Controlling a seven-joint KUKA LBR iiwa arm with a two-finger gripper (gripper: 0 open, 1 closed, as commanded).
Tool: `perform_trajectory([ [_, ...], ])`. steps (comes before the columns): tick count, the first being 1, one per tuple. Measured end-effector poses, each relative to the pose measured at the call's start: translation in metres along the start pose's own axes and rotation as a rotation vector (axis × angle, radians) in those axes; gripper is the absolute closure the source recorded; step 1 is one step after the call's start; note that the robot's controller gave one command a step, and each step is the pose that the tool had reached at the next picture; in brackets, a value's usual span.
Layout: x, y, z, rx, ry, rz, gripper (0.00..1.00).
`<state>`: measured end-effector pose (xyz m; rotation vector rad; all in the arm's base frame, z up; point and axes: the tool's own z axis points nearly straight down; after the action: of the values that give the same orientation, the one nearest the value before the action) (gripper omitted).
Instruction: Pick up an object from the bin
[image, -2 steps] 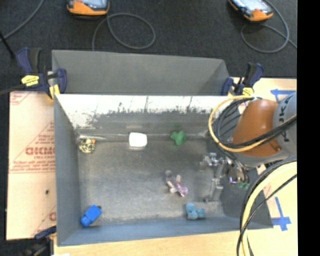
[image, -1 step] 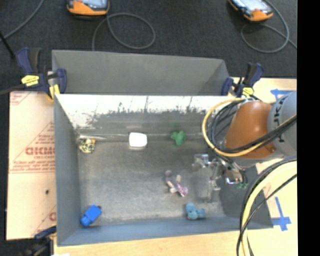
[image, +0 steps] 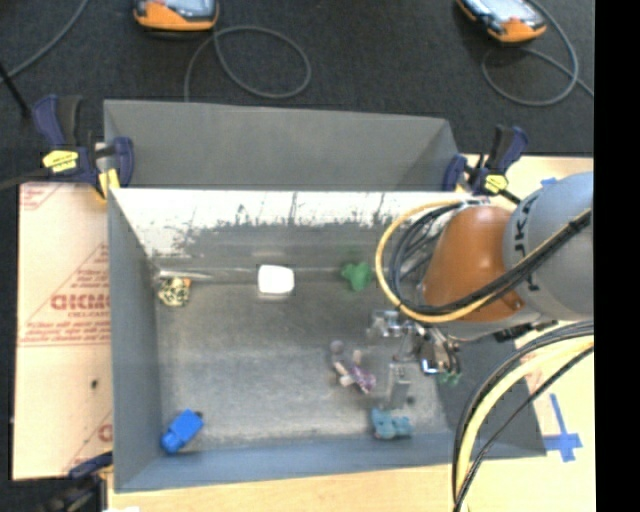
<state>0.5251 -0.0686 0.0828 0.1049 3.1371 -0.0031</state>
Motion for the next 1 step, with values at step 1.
perform_trajectory([
  [1,-0.0126,0.0234,-0.0133,0.000,-0.003,0.008,0.00],
])
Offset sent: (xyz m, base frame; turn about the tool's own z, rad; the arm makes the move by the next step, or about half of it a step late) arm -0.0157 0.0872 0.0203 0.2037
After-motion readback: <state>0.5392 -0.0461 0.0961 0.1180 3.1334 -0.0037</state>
